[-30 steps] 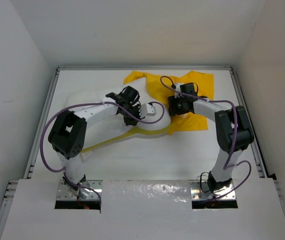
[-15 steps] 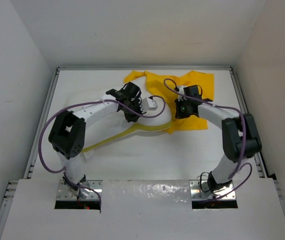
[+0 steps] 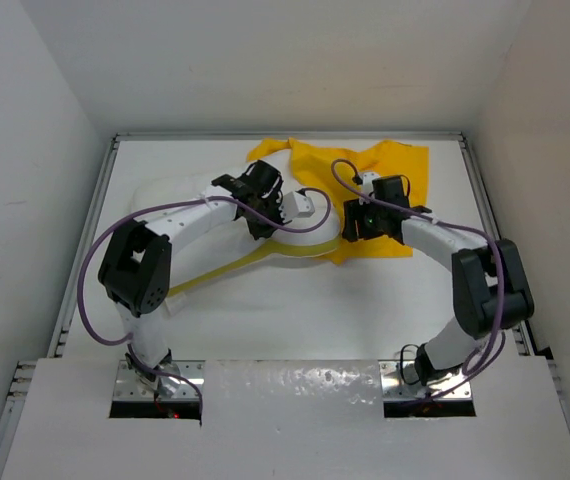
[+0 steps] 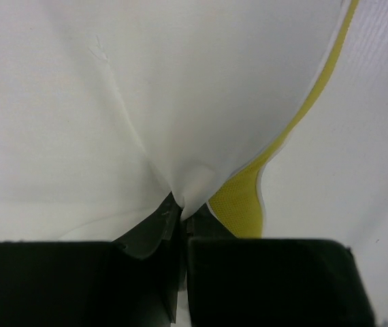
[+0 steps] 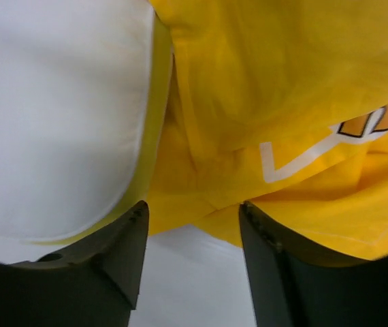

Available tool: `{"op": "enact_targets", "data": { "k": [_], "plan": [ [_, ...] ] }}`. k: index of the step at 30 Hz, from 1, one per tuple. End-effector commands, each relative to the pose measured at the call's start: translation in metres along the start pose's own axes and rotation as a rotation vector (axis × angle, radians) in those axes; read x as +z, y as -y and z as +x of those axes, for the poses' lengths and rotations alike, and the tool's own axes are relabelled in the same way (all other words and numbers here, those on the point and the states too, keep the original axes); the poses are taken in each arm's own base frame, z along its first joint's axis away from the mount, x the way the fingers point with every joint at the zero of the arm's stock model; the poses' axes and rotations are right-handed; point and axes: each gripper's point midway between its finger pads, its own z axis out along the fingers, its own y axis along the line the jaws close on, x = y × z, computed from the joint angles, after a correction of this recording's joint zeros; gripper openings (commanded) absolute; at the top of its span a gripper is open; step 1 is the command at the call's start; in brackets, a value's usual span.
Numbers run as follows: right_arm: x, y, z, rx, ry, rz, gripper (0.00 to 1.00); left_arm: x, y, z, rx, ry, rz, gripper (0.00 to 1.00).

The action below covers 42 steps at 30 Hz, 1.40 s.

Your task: Put the pillow into the pillowcase

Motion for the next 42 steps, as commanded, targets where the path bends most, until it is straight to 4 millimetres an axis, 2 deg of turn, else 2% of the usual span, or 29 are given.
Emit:
{"op": "enact_targets", "data": {
  "k": [1, 2, 6, 9, 11, 12, 15, 16, 17, 19, 20, 21, 22, 25, 26, 29, 36, 38, 39, 40, 42],
  "plan": [
    [0.015, 0.002, -0.008, 0.023, -0.007, 0.003, 0.59, -0.015, -0.021, -0.025, 0.040, 0.078, -0.064, 0.00],
    [0.023, 0.005, -0.003, 0.035, -0.026, 0.011, 0.61, -0.016, -0.021, -0.023, 0.040, 0.075, -0.065, 0.00],
    [0.042, 0.013, -0.003, 0.077, -0.034, 0.049, 0.63, -0.015, -0.018, -0.023, 0.033, 0.076, -0.059, 0.00],
    [0.054, 0.020, 0.007, 0.105, -0.058, 0.076, 0.55, -0.014, -0.016, -0.022, 0.031, 0.077, -0.049, 0.00],
    [0.058, 0.026, 0.015, 0.135, -0.069, 0.113, 0.45, -0.014, -0.016, -0.022, 0.030, 0.076, -0.047, 0.00],
    [0.060, 0.028, 0.015, 0.142, -0.056, 0.125, 0.30, -0.014, -0.015, -0.021, 0.032, 0.074, -0.043, 0.00],
    [0.058, 0.033, 0.015, 0.161, -0.036, 0.153, 0.00, -0.014, -0.014, -0.018, 0.037, 0.065, -0.040, 0.00],
    [0.054, 0.034, 0.012, 0.154, -0.028, 0.156, 0.00, -0.014, -0.015, -0.018, 0.035, 0.062, -0.046, 0.00],
    [0.050, 0.034, 0.013, 0.145, -0.033, 0.155, 0.00, -0.014, -0.016, -0.016, 0.020, 0.058, -0.056, 0.00],
    [0.030, 0.031, -0.003, 0.089, 0.000, 0.148, 0.00, -0.010, -0.026, -0.013, -0.021, 0.040, -0.115, 0.00],
    [0.021, 0.027, -0.001, 0.068, -0.014, 0.144, 0.00, -0.008, -0.034, -0.012, -0.033, 0.032, -0.156, 0.00],
    [0.004, 0.023, -0.016, 0.024, 0.031, 0.140, 0.00, -0.005, -0.037, -0.010, -0.046, 0.026, -0.170, 0.00],
    [-0.005, 0.019, -0.014, 0.004, 0.031, 0.133, 0.00, -0.003, -0.039, -0.009, -0.065, 0.021, -0.182, 0.00],
    [-0.037, -0.005, -0.024, -0.076, 0.107, 0.065, 0.00, 0.010, -0.049, -0.006, -0.116, -0.007, -0.218, 0.00],
    [-0.050, -0.022, -0.031, -0.098, 0.151, -0.007, 0.00, 0.016, -0.055, -0.005, -0.134, -0.028, -0.232, 0.00],
    [-0.059, -0.045, -0.014, -0.121, 0.144, -0.108, 0.00, 0.026, -0.062, -0.009, -0.200, -0.027, -0.247, 0.00],
    [-0.067, -0.085, 0.033, -0.154, 0.010, -0.364, 0.00, 0.007, -0.086, -0.055, -0.375, 0.166, -0.273, 0.00],
    [-0.068, -0.092, 0.040, -0.155, -0.030, -0.417, 0.00, 0.001, -0.092, -0.069, -0.384, 0.211, -0.285, 0.00],
    [-0.069, -0.094, 0.046, -0.144, -0.063, -0.437, 0.07, 0.001, -0.093, -0.071, -0.395, 0.222, -0.286, 0.00],
    [-0.069, -0.094, 0.044, -0.148, -0.077, -0.433, 0.45, 0.001, -0.094, -0.076, -0.393, 0.239, -0.283, 0.00],
    [-0.070, -0.088, 0.043, -0.136, -0.115, -0.392, 0.58, 0.003, -0.087, -0.079, -0.376, 0.252, -0.237, 0.00]
  ]
}}
